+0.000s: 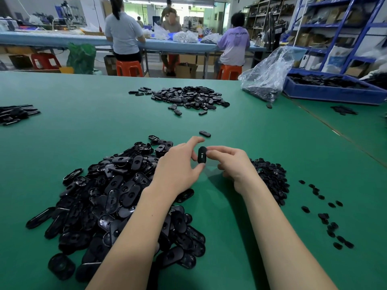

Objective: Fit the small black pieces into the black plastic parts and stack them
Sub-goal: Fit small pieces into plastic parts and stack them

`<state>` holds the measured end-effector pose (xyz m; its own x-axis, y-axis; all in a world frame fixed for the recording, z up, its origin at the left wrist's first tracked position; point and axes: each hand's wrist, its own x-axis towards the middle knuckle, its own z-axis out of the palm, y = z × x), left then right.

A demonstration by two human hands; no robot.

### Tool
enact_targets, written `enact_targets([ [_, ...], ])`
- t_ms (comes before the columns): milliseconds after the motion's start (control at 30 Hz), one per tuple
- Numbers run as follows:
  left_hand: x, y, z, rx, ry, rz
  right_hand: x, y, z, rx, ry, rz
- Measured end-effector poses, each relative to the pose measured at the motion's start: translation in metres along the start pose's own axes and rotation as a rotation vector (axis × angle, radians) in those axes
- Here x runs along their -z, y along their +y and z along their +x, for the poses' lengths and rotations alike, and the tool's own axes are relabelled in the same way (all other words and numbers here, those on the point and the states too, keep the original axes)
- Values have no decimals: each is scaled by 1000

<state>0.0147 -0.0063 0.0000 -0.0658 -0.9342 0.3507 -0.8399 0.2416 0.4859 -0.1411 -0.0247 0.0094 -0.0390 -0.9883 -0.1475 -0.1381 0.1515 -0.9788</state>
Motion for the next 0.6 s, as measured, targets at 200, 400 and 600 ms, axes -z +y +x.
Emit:
enact_targets([
  [200, 2, -3, -1, 4, -71, -9, 3, 5, 4, 70, -47, -81],
  [400, 1, -9, 2, 107, -55, -95, 0, 5, 2, 89, -41, -96],
  [600, 1, -12, 4, 187, -26, -163, 3, 2, 1, 98, -53, -120],
])
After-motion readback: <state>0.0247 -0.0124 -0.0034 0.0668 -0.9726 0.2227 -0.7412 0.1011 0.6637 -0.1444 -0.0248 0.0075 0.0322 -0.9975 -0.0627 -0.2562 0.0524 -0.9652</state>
